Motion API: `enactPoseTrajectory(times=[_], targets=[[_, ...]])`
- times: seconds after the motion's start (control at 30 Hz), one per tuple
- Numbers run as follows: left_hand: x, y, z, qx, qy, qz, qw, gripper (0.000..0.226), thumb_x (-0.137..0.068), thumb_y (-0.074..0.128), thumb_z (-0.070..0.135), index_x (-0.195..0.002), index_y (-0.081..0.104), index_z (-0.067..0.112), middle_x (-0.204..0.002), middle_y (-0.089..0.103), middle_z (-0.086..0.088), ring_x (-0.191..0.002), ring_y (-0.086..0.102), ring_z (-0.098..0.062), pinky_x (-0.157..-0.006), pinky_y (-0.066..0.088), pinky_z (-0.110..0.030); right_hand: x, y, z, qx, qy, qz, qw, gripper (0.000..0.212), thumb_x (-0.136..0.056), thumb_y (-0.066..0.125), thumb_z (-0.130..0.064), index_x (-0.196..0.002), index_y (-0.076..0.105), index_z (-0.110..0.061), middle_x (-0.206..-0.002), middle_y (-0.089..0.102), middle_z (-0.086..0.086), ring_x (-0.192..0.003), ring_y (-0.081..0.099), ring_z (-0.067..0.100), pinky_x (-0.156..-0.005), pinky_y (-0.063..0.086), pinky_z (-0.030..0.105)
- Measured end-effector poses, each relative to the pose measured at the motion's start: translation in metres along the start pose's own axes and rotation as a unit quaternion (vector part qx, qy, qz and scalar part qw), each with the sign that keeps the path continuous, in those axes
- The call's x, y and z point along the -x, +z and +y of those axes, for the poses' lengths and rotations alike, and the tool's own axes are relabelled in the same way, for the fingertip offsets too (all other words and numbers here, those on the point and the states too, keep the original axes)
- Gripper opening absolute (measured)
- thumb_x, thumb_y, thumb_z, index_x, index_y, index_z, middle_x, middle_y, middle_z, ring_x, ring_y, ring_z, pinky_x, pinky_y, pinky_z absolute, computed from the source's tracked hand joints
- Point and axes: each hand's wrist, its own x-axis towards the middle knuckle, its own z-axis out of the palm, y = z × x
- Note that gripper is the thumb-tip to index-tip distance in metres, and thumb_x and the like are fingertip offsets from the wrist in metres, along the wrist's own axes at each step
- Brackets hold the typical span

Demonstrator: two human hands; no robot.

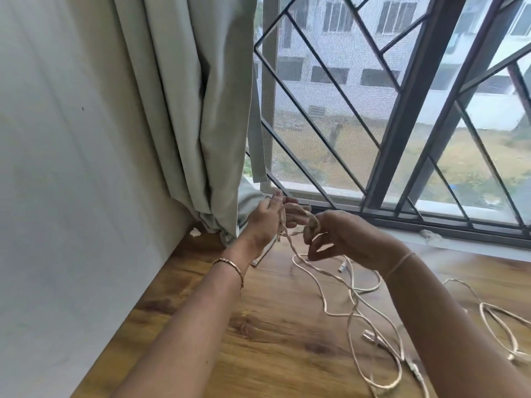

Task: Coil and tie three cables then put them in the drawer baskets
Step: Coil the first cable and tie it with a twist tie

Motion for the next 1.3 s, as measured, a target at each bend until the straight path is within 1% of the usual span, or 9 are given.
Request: enactPoseTrajectory(times=[0.27,0.33,0.43,0.63,0.77,0.93,1.1,1.2,1.3], targets=[[0.004,0.002,0.0,-0.029,0.017,-0.032,0.999,0.044,-0.105,0.027,0.034,-0.095,0.061,0.006,-0.078,0.075,-0.004,-0.07,0.072,-0.017,-0.059,0.053,-0.022,0.005,0.001,-0.008,-0.019,-0.011,-0.008,1.0,0.063,-0.086,0.031,-0.066,-0.055,0.067,-0.024,-0.078,0.056,0.011,-0.085,0.061,0.03,-0.084,0.054,0.039],[0.007,0.002,0.002,-0.07,0.031,-0.026,0.997,0.042,-0.104,0.028,0.033,-0.089,0.061,0.011,-0.066,0.072,0.005,-0.061,0.068,-0.007,-0.055,0.05,-0.016,0.003,0.003,-0.008,-0.02,-0.018,0.016,1.0,0.055,-0.086,0.042,-0.06,-0.056,0.067,-0.022,-0.081,0.059,0.015,-0.084,0.064,0.032,-0.085,0.054,0.043],[0.014,0.002,0.006,-0.117,0.029,-0.026,0.992,0.044,-0.104,0.032,0.034,-0.089,0.062,0.006,-0.059,0.065,0.006,-0.056,0.062,-0.006,-0.05,0.045,-0.01,0.002,-0.004,-0.009,0.026,-0.027,0.046,0.998,0.028,-0.096,0.051,-0.022,-0.08,0.068,-0.007,-0.083,0.067,0.017,-0.079,0.066,0.03,-0.089,0.054,0.048],[0.013,0.003,0.006,-0.101,0.021,-0.065,0.993,0.046,-0.104,0.028,0.034,-0.102,0.061,0.003,-0.069,0.066,-0.013,-0.063,0.068,-0.018,-0.066,0.053,-0.028,0.006,-0.023,-0.033,0.09,-0.048,-0.004,0.995,0.011,-0.087,0.055,0.011,-0.093,0.059,0.003,-0.085,0.063,0.014,-0.072,0.066,0.024,-0.07,0.06,0.034],[0.013,0.001,-0.005,-0.085,0.012,-0.092,0.992,0.053,-0.103,0.028,0.042,-0.088,0.065,0.007,-0.055,0.057,-0.008,-0.063,0.066,-0.025,-0.072,0.045,-0.036,0.001,-0.036,-0.053,0.142,-0.067,0.027,0.987,0.018,-0.088,0.054,0.012,-0.098,0.066,0.003,-0.089,0.07,0.012,-0.075,0.067,0.018,-0.072,0.06,0.03],[0.02,0.005,-0.003,0.013,-0.008,-0.157,0.987,0.06,-0.101,0.028,0.048,-0.078,0.063,0.006,-0.059,0.042,-0.01,-0.05,0.047,-0.018,-0.047,0.04,-0.021,-0.014,-0.043,-0.069,0.232,-0.097,0.092,0.963,0.031,-0.087,0.047,0.015,-0.089,0.072,-0.004,-0.081,0.071,0.001,-0.062,0.056,0.007,-0.049,0.045,0.015],[0.026,0.018,0.007,0.143,-0.042,-0.208,0.967,0.062,-0.1,0.029,0.05,-0.075,0.065,0.006,-0.061,0.045,-0.01,-0.045,0.042,-0.012,-0.042,0.03,-0.019,-0.037,-0.039,-0.061,0.236,-0.103,0.189,0.948,0.045,-0.081,0.035,0.018,-0.069,0.068,-0.011,-0.068,0.061,0.001,-0.053,0.038,0.009,-0.043,0.029,0.018],[0.024,0.021,0.005,0.195,-0.026,-0.217,0.956,0.063,-0.099,0.028,0.052,-0.079,0.068,0.007,-0.053,0.049,-0.005,-0.04,0.04,-0.011,-0.045,0.024,-0.022,-0.047,-0.03,-0.045,0.246,-0.091,0.21,0.942,0.042,-0.085,0.034,0.018,-0.076,0.067,-0.006,-0.059,0.057,-0.004,-0.044,0.038,0.006,-0.039,0.029,0.017],[0.022,0.018,0.006,0.262,-0.017,-0.192,0.946,0.062,-0.099,0.027,0.05,-0.083,0.068,0.007,-0.056,0.052,-0.004,-0.042,0.04,-0.012,-0.042,0.027,-0.02,-0.051,-0.02,-0.02,0.301,-0.074,0.188,0.932,0.034,-0.092,0.035,0.013,-0.097,0.065,-0.001,-0.077,0.063,-0.001,-0.065,0.058,0.007,-0.061,0.048,0.02]])
